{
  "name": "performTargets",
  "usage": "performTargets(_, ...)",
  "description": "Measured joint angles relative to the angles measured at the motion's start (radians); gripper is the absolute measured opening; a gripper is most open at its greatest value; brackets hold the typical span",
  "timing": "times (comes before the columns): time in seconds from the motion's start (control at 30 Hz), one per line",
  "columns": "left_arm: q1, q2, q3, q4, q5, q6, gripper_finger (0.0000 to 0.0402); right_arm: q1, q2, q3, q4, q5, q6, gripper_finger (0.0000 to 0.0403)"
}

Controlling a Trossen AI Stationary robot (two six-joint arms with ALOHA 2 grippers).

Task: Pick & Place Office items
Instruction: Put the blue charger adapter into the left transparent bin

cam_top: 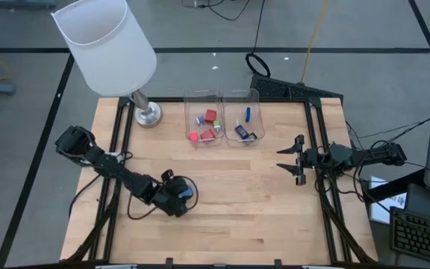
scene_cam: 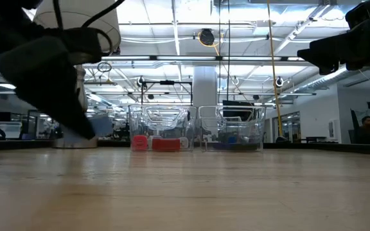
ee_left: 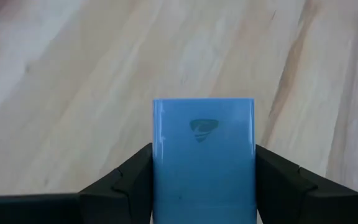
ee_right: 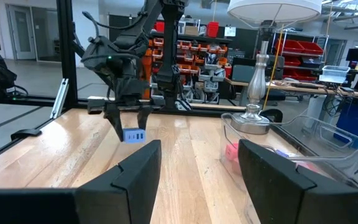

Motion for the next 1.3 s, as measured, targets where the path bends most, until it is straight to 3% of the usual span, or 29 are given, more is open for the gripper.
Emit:
performTargets(0.2, 0.057, -0.035, 0.001, 0.128, -0.095, 0.189, 0.0215, 0.0, 0.0, 0.0, 0.0, 0.0, 0.0, 0.0204)
performTargets(0.47, 0.17, -0.168, 0.003, 0.373, -0.203, 0.491, 0.0212, 0.0, 0.0, 0.0, 0.0, 0.0, 0.0, 0.0207)
performTargets(0.63, 0.257, -0.232, 0.003, 0.475, -0.208, 0.68, 0.0219, 0.0, 0.0, 0.0, 0.0, 0.0, 0.0, 0.0207)
performTargets(0.87, 0.453, -0.23, 0.003, 0.511, -0.173, 0.712, 0.0211, 0.0, 0.0, 0.0, 0.0, 0.0, 0.0, 0.0208)
performTargets(1.1, 0.655, -0.225, 0.003, 0.491, -0.03, 0.683, 0.0215, 0.0, 0.0, 0.0, 0.0, 0.0, 0.0, 0.0206)
performTargets(1.3, 0.76, -0.19, 0.003, 0.472, 0.091, 0.649, 0.0214, 0.0, 0.0, 0.0, 0.0, 0.0, 0.0, 0.0205)
